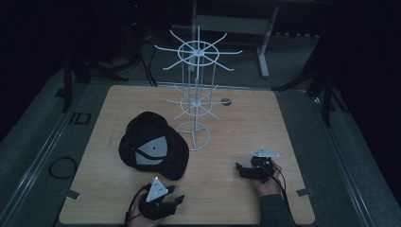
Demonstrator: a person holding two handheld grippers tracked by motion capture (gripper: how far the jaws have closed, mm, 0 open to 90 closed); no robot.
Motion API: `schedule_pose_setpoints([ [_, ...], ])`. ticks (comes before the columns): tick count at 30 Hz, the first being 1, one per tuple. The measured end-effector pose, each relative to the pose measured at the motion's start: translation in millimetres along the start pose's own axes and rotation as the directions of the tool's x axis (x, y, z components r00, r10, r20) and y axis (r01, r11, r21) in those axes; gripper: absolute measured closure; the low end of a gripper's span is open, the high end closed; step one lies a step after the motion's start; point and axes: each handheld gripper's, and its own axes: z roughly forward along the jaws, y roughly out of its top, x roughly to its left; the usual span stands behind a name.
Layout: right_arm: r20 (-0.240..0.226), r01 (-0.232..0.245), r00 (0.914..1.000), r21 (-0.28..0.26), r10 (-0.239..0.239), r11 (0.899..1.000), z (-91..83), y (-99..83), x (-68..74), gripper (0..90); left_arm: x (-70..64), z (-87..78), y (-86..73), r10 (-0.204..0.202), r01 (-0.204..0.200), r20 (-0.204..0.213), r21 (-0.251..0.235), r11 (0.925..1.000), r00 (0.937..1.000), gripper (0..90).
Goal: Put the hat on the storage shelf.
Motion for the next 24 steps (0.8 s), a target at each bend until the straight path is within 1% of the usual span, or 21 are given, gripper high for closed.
schedule_pose_setpoints([
  [9,-0.002,0.002,1.0000,0.000,-0.002,1.000,-0.2,-0.2,0.4,15.4,2.4,-1.0,1.0,-0.014,0.013,-0.022,-0.017,0.9998,0.9997,49.3],
  [16,-0.002,0.002,1.0000,0.000,-0.002,1.000,-0.2,-0.2,0.6,15.4,1.3,0.3,1.9,-0.009,0.008,-0.027,-0.017,0.9998,0.9996,49.4],
  [19,-0.002,0.001,1.0000,0.000,-0.001,1.000,-0.2,-0.2,0.6,15.4,0.6,1.7,1.6,-0.002,0.002,-0.028,-0.006,1.0000,0.9996,48.6],
  [24,-0.002,0.001,1.0000,0.000,-0.001,1.000,-0.2,-0.2,0.6,15.3,-0.1,2.0,1.1,-0.010,0.010,-0.033,-0.006,0.9999,0.9994,48.5],
])
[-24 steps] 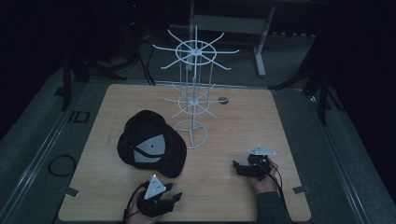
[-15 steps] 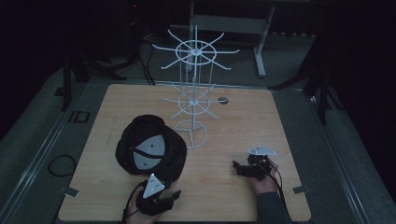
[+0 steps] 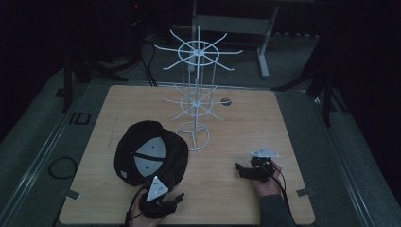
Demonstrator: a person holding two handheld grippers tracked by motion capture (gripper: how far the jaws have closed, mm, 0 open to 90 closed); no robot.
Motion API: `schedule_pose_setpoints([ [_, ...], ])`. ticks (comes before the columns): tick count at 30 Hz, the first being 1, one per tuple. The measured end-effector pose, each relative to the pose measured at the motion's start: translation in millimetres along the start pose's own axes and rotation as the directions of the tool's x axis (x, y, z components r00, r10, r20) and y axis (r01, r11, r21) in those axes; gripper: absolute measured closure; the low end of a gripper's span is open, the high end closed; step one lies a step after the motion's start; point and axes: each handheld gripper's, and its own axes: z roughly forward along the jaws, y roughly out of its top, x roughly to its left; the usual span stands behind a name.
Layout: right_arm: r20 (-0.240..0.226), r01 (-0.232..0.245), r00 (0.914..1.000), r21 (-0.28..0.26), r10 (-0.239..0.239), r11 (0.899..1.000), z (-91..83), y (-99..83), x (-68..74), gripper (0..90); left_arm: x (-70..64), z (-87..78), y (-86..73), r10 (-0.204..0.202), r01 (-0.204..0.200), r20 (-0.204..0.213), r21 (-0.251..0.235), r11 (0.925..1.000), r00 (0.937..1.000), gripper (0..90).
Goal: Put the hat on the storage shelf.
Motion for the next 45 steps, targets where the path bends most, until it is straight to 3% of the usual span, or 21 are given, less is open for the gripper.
schedule_pose_setpoints([
  [11,0.000,0.000,1.0000,0.000,0.000,1.000,0.0,0.0,0.0,15.3,3.1,0.7,2.2,-0.024,0.024,-0.013,0.005,0.9997,0.9996,48.5],
  [23,0.000,0.000,1.0000,0.000,0.000,1.000,0.0,0.0,0.0,15.3,10.0,2.9,5.2,-0.099,0.099,-0.032,-0.005,0.9951,0.9945,48.3],
  [35,0.000,0.000,1.0000,0.000,0.000,1.000,0.0,0.0,0.0,15.3,8.1,-3.5,0.8,-0.108,0.108,-0.070,-0.003,0.9941,0.9917,49.2],
  [45,0.000,0.000,1.0000,0.000,0.000,1.000,0.0,0.0,0.0,15.3,14.7,-14.6,-7.4,-0.145,0.148,-0.113,0.013,0.9890,0.9830,52.0],
])
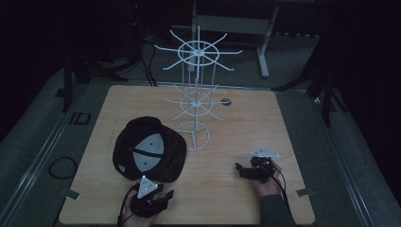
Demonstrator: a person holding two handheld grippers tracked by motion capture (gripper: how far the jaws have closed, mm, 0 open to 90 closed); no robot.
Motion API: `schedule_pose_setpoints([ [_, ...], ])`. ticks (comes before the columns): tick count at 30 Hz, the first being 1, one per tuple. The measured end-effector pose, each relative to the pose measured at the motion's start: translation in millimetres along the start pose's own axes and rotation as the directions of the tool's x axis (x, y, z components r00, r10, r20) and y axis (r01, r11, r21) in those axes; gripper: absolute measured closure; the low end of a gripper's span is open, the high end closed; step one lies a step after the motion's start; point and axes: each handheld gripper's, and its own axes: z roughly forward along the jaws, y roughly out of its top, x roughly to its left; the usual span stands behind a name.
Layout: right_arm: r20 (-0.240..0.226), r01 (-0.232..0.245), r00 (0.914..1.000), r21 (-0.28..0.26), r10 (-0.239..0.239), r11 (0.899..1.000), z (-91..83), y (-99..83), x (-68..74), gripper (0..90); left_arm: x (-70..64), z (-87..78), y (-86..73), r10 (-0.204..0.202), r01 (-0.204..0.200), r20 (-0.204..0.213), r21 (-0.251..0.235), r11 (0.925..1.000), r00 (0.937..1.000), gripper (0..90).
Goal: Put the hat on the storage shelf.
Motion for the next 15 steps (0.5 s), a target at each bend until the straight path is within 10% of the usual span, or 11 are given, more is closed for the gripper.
schedule_pose_setpoints([
  [15,0.000,0.000,1.0000,0.000,0.000,1.000,0.0,0.0,0.0,15.3,2.0,17.6,13.0,-0.043,0.042,-0.069,-0.009,0.9991,0.9967,50.9],
])
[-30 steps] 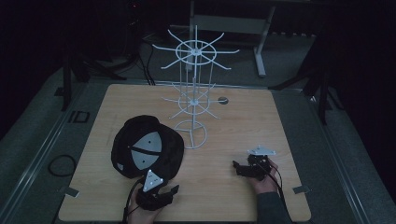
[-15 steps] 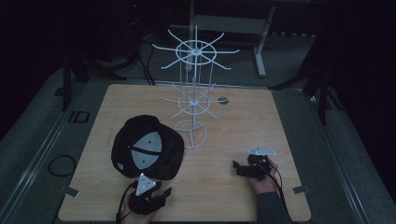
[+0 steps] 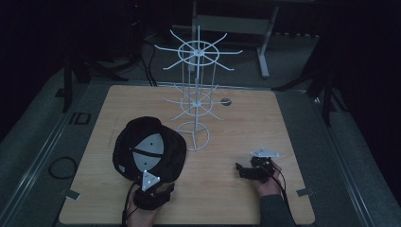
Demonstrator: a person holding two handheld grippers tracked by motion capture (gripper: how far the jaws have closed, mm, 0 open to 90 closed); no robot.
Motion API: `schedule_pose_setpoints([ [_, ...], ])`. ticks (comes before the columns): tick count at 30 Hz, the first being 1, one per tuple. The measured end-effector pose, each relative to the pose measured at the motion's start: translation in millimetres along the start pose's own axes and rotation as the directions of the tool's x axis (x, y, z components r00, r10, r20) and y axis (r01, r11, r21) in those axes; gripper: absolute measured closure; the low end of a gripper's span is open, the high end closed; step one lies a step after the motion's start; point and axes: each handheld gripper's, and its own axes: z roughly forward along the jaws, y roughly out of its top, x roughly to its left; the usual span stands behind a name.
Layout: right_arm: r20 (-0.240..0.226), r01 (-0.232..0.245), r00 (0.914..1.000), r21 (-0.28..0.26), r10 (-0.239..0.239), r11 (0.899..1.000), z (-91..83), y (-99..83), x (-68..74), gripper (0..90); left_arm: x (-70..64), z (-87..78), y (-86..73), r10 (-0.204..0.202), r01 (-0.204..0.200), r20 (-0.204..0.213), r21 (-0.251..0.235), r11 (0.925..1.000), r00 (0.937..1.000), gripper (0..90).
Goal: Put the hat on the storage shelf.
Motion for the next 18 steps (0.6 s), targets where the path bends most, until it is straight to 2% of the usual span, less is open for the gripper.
schedule_pose_setpoints([
  [10,0.000,0.000,1.0000,0.000,0.000,1.000,0.0,0.0,0.0,15.3,6.8,13.0,6.6,-0.050,0.050,-0.019,-0.009,0.9987,0.9986,50.4],
  [13,0.000,0.000,1.0000,0.000,0.000,1.000,0.0,0.0,0.0,15.3,7.6,15.5,7.8,-0.053,0.052,-0.022,-0.009,0.9986,0.9984,50.9],
  [14,0.000,0.000,1.0000,0.000,0.000,1.000,0.0,0.0,0.0,15.3,8.4,18.1,9.2,-0.071,0.071,-0.017,-0.014,0.9974,0.9973,51.2],
  [18,0.000,0.000,1.0000,0.000,0.000,1.000,0.0,0.0,0.0,15.4,8.7,21.4,12.2,-0.088,0.088,-0.019,-0.023,0.9959,0.9959,51.6],
])
